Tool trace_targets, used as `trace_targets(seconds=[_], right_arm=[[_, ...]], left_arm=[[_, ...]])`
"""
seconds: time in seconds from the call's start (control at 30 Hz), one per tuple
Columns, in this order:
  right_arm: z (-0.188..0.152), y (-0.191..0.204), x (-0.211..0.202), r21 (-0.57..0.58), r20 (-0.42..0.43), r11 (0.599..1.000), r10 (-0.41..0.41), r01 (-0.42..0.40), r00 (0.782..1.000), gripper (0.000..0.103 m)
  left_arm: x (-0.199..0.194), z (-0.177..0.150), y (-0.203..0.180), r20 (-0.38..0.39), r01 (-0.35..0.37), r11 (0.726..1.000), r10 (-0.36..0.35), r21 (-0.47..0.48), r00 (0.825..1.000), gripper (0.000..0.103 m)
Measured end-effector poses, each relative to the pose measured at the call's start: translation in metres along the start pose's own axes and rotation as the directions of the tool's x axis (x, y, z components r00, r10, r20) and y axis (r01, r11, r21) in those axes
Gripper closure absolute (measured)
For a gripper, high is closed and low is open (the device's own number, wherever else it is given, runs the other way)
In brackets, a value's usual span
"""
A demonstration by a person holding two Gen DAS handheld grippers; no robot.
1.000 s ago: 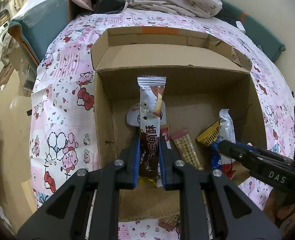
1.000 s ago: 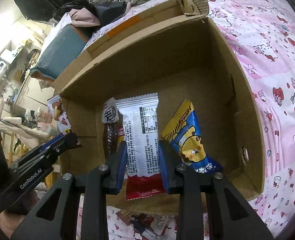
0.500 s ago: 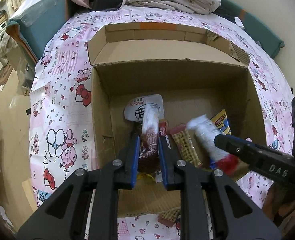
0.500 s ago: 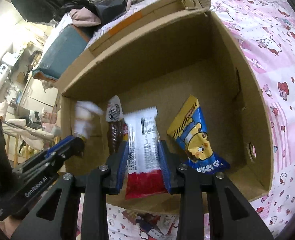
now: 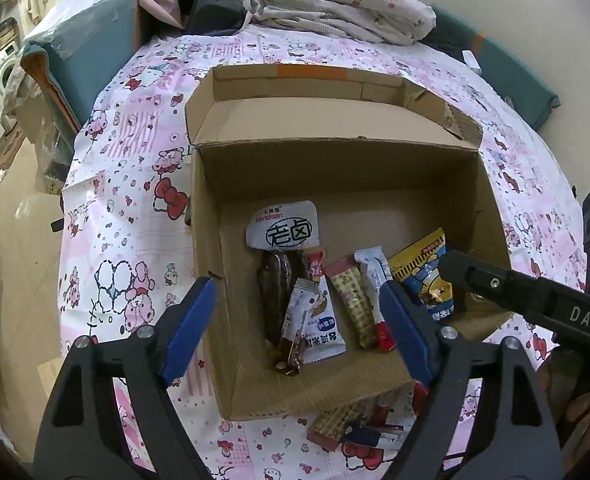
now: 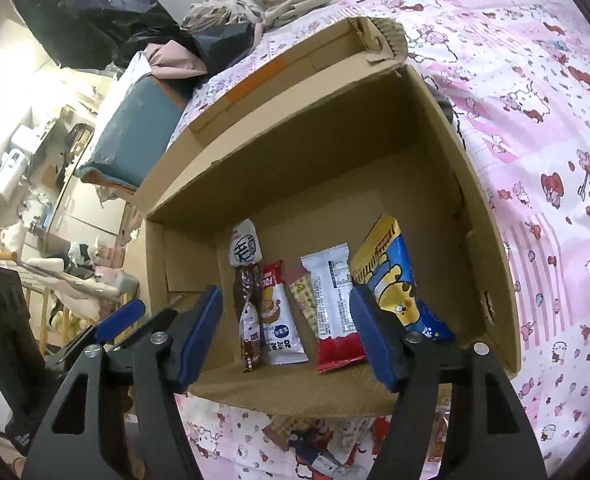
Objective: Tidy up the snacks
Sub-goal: 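Move both tools from the box to the snack pile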
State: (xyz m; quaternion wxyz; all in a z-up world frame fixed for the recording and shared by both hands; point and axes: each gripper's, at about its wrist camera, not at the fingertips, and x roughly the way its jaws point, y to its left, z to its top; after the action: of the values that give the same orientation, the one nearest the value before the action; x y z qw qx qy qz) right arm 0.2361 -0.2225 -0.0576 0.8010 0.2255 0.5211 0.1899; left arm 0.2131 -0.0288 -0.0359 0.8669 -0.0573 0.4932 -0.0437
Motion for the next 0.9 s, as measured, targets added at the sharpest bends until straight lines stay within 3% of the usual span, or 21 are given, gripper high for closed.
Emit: trace_targets(seconds=[0.17, 0.27, 0.33, 0.4, 0.53, 0.6, 0.9], right_arm=[[-0.003, 0.002, -0.009, -0.002, 0.015, 1.0, -0.006, 0.007, 1.0, 0.034], [-0.006, 0.006, -0.02, -0.027, 0.048, 0.999, -0.043, 0.045, 0.998, 0.034], [-0.01, 0.007, -0.028, -0.031, 0.063, 0.998, -0.055, 0.057, 0.997, 0.034], [-0.014, 0.008, -0.037, -0.034, 0.072, 0.998, -0.057, 0.059, 0.996, 0.034], [-0.022, 0.011, -0.052, -0.053, 0.094, 0.996, -0.06, 0.066, 0.994, 0.019], [-0.027, 0.013, -0.059, -0.071, 0.11, 0.995, -0.065, 0.073, 0.992, 0.017], [-0.057, 0.009, -0.082, -0.062, 0.116, 0.993, -0.09, 0.098, 0.989, 0.017]], left_arm=[[-0.016, -0.002, 0.001, 0.042, 0.007, 1.0, -0.008, 0.006, 0.999, 0.021], [-0.03, -0.006, -0.004, 0.082, 0.01, 0.999, -0.014, 0.046, 0.996, 0.01], [-0.039, -0.01, -0.002, 0.105, 0.011, 0.999, -0.014, 0.033, 0.994, 0.008], [-0.042, -0.012, 0.001, 0.103, 0.019, 1.0, -0.02, 0.006, 0.995, 0.008], [-0.046, -0.019, 0.009, 0.087, 0.027, 0.999, -0.024, -0.037, 0.996, 0.008], [-0.048, -0.022, 0.012, 0.086, 0.027, 0.999, -0.023, -0.045, 0.996, 0.008], [-0.053, -0.045, 0.015, 0.057, 0.033, 0.998, -0.029, -0.061, 0.998, 0.008]])
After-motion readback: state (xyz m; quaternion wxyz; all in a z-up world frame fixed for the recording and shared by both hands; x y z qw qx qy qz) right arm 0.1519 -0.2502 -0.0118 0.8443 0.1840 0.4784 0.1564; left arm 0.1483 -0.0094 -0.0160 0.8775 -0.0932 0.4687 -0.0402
